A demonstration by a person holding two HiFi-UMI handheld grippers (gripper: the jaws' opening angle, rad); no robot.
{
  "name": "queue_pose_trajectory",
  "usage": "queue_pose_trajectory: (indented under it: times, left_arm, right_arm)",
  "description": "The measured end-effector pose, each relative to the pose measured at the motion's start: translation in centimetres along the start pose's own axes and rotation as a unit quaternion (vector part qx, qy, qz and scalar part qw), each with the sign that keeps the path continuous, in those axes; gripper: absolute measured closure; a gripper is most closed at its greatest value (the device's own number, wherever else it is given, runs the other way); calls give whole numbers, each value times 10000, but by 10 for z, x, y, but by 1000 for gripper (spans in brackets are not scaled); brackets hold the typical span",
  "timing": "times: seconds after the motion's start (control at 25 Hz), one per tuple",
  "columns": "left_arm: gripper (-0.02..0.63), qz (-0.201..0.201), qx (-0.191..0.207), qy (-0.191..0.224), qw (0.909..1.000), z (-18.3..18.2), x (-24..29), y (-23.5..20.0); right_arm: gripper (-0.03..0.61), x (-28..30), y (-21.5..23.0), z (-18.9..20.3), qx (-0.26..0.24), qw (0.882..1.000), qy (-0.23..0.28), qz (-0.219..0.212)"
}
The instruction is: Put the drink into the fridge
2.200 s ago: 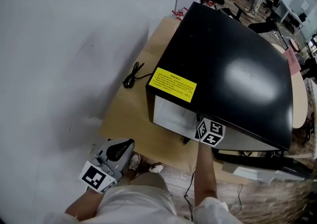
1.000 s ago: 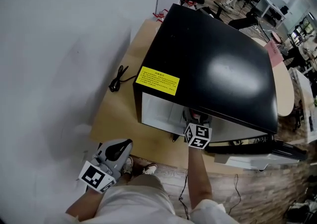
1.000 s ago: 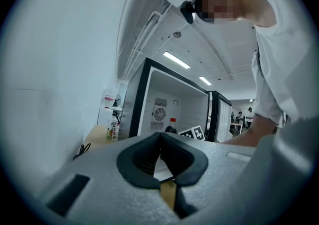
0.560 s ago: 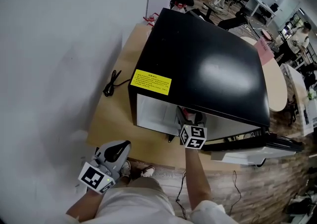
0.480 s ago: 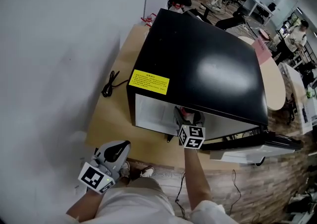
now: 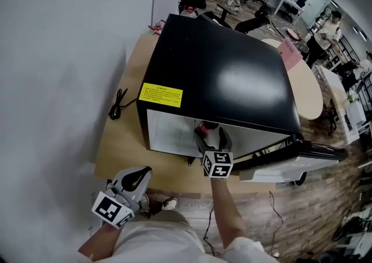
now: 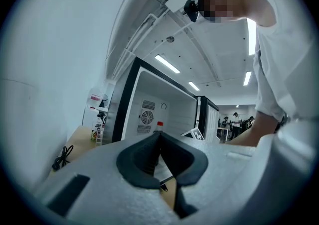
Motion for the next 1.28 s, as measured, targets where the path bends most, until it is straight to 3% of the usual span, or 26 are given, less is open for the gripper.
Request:
queue_pose_trajectory:
  times: [0.52,1.08,1.28]
  left_arm:
    - [601,461,89,163,9988,-8,8,14]
    - [600,754,108,270,9967,-9,27,29]
    - [600,794,124,283,9964,-10,35,28]
  right_arm:
    - [184,-55,-10,3,66,10000,-19,36]
    - [417,-97,-23,-16,75,9991,409,34]
    - [554,-115,-16,-13,223,9985,436,246]
Point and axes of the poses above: the fingertips, and each gripper's own axes: x forward along the fingers, y to its right, z out of its underside, the point moved 3 cm from there along -x, backward along the fingers, and after that the axes turned 7 degrees about -z, right-handed, at the moved point
